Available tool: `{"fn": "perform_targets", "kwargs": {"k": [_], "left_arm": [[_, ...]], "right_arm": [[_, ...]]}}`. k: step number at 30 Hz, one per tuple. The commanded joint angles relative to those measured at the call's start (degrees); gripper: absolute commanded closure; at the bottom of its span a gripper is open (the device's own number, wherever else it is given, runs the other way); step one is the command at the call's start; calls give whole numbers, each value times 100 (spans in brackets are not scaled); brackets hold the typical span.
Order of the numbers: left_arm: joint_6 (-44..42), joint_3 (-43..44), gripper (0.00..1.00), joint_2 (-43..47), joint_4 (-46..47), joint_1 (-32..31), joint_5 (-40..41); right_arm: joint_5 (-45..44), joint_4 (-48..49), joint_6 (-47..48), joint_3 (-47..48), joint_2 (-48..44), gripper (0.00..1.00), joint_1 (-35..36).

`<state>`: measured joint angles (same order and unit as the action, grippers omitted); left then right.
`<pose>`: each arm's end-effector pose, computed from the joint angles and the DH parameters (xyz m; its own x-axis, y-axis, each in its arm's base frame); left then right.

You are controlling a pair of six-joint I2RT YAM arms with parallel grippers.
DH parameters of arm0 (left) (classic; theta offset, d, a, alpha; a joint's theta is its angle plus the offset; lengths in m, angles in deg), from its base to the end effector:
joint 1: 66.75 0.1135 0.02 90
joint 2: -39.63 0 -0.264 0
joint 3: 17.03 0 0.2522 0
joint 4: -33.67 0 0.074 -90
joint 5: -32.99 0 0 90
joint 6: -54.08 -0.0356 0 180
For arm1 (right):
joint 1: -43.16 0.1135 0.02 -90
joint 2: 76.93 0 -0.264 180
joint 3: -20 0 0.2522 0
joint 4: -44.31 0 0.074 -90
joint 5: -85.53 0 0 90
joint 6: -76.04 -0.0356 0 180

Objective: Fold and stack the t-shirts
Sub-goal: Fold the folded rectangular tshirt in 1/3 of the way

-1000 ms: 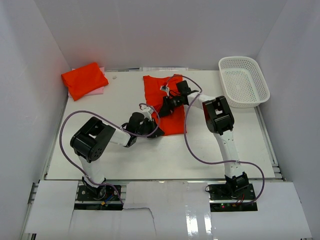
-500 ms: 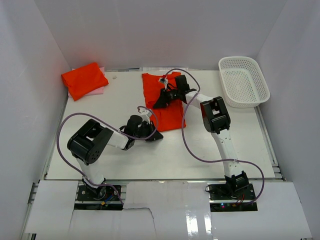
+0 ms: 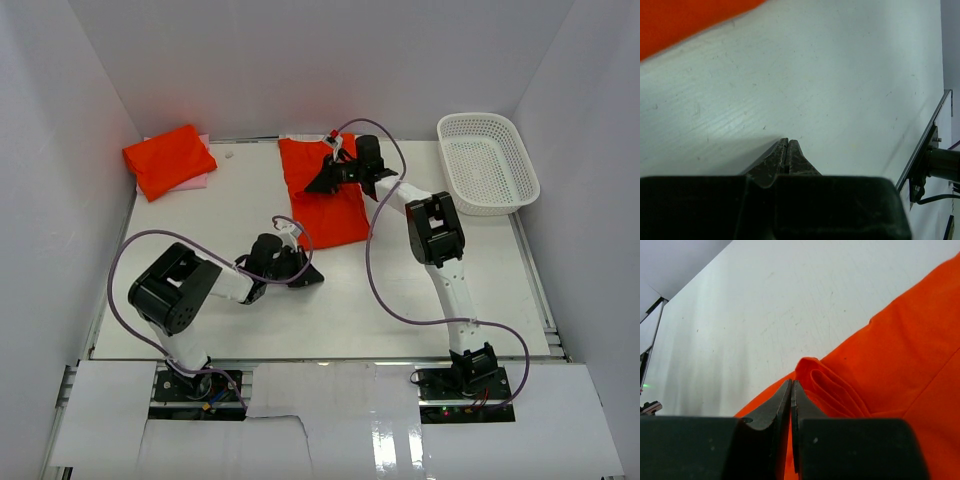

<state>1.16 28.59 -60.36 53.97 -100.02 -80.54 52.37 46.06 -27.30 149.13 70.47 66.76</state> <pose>0.2439 -0.1770 0.1088 -0.8436 -0.1076 -0.5260 0.3395 0.6521 -0.6779 0.5118 0.2561 0.1501 -0.4738 -0.0693 -0.8779 -0.8686 0.2013 0.4528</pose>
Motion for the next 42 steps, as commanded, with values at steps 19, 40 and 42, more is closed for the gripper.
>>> {"fn": "perform_targets", "kwargs": {"k": [19, 40, 42], "left_arm": [[-474, 770, 96, 1341, -2369, -38, 946], [-420, 2235, 93, 394, -3202, 1155, 1079], [-657, 2822, 85, 25, -3615, 1253, 1131]], "right_arm": [[222, 575, -89, -603, -1134, 92, -206], [-66, -90, 260, -331, -905, 85, -241], [-173, -442, 473, -366, -1010, 64, -355]]}}
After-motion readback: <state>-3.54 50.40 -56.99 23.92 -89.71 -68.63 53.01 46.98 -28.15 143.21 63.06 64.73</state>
